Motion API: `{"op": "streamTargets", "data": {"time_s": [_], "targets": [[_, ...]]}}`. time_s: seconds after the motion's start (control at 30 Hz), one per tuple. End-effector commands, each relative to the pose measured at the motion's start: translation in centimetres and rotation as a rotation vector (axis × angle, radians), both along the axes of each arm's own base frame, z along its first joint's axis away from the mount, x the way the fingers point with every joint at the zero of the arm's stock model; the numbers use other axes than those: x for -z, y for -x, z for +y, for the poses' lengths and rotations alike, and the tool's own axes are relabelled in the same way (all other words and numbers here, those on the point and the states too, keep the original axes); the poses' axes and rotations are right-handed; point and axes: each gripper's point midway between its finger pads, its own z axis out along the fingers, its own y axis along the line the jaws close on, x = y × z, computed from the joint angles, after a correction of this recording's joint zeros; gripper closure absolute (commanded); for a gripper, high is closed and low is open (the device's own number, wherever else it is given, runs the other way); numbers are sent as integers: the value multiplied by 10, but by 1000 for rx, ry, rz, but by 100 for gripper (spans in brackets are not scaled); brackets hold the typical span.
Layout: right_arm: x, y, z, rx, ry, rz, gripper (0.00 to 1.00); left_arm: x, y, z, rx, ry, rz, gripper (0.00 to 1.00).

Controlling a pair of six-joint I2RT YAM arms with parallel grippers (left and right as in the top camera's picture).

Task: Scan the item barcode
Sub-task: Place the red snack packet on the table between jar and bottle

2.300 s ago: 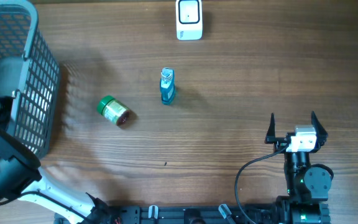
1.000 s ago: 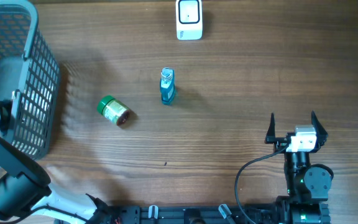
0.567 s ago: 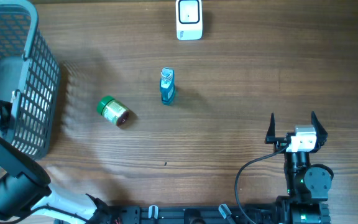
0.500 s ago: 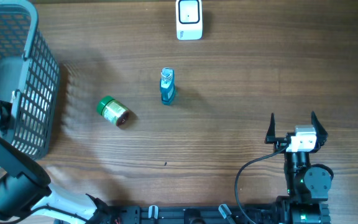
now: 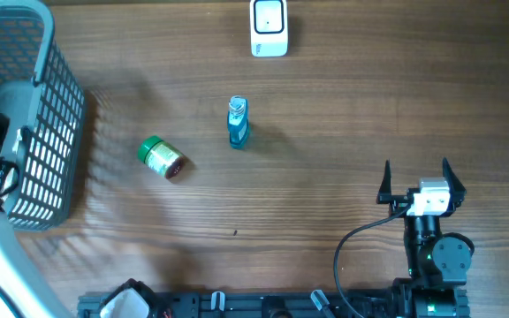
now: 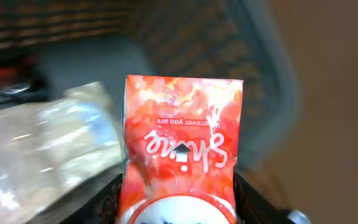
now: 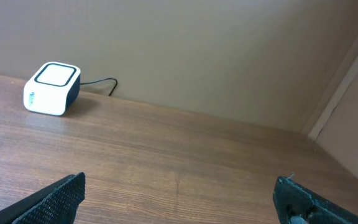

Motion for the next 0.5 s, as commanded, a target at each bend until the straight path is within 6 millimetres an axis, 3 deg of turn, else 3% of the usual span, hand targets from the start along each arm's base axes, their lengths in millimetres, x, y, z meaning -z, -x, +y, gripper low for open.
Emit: {"op": "streamTargets", "data": {"time_s": [0.0, 0.03, 0.07, 0.13, 0.27, 0.43, 0.47], "targets": [[-2, 1, -2, 11, 6, -11, 0, -62, -15, -101, 366, 4, -228, 51], [-2, 1, -2, 11, 6, -11, 0, -68, -16, -121, 428, -1, -245, 51], [-2, 1, -2, 11, 6, -11, 0, -71, -19, -159, 545, 5, -252, 51], [-2, 1, -2, 11, 6, -11, 0, -62, -25, -205, 682, 26, -222, 51], [-2, 1, -2, 11, 6, -11, 0, 7, -42, -257, 729, -65, 62, 48], [-2, 1, -2, 11, 6, -11, 0, 116, -63, -306, 682, -103, 416, 49], [-2, 1, -2, 11, 6, -11, 0, 147, -66, -316, 661, -103, 500, 50]]}}
